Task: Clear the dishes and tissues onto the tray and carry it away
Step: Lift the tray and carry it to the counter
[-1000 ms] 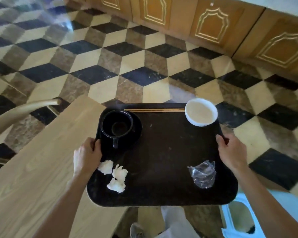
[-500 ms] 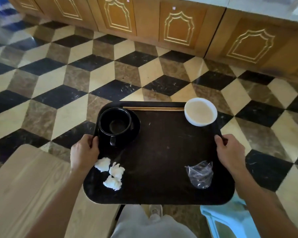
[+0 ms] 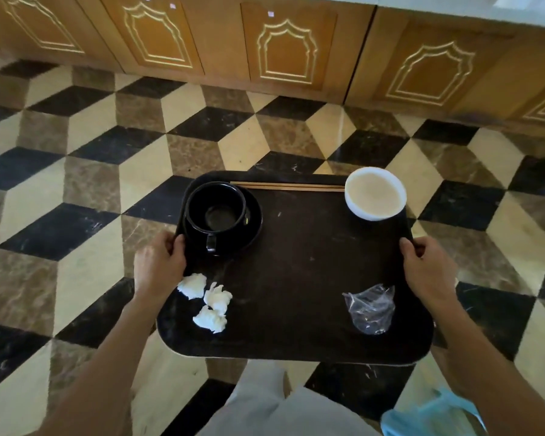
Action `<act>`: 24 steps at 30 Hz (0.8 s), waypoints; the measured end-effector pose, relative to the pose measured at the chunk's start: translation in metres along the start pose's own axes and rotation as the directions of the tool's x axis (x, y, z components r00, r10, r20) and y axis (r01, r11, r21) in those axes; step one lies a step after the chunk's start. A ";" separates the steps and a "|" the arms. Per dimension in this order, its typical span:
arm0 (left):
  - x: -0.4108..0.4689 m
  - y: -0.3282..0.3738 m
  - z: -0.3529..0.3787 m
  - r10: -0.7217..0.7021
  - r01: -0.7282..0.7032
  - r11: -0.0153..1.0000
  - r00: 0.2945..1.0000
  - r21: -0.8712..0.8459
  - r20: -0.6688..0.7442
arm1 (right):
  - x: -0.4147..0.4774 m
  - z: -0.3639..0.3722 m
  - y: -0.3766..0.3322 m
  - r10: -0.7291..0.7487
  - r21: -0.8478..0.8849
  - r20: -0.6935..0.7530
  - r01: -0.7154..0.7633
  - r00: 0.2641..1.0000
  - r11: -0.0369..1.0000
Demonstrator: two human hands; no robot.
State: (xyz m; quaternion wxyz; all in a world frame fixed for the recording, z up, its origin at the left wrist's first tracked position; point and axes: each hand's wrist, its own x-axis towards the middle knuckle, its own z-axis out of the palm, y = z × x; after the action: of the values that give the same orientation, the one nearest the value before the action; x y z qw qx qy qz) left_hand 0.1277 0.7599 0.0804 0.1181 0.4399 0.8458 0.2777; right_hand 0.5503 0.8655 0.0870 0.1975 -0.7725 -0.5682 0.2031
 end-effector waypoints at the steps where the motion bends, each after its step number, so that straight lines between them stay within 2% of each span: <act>1: 0.024 0.008 0.005 0.008 -0.008 1.000 1.000 0.002 0.008 | 0.017 0.003 -0.010 0.013 0.002 -0.005 -0.013 1.000 1.000; 9: 0.181 0.069 0.033 0.053 -0.053 0.998 0.999 0.042 0.014 | 0.145 0.018 -0.088 0.038 0.016 -0.042 -0.037 0.998 0.999; 24: 0.449 0.183 0.145 0.001 -0.001 1.000 1.000 -0.009 0.027 | 0.445 0.060 -0.197 -0.018 0.042 -0.026 0.019 0.999 0.999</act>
State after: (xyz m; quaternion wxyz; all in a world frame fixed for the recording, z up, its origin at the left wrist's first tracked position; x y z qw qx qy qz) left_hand 0.0533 1.2602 0.0867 0.1313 0.4437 0.8426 0.2754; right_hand 0.4821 1.3508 0.1022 0.2231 -0.7654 -0.5683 0.2034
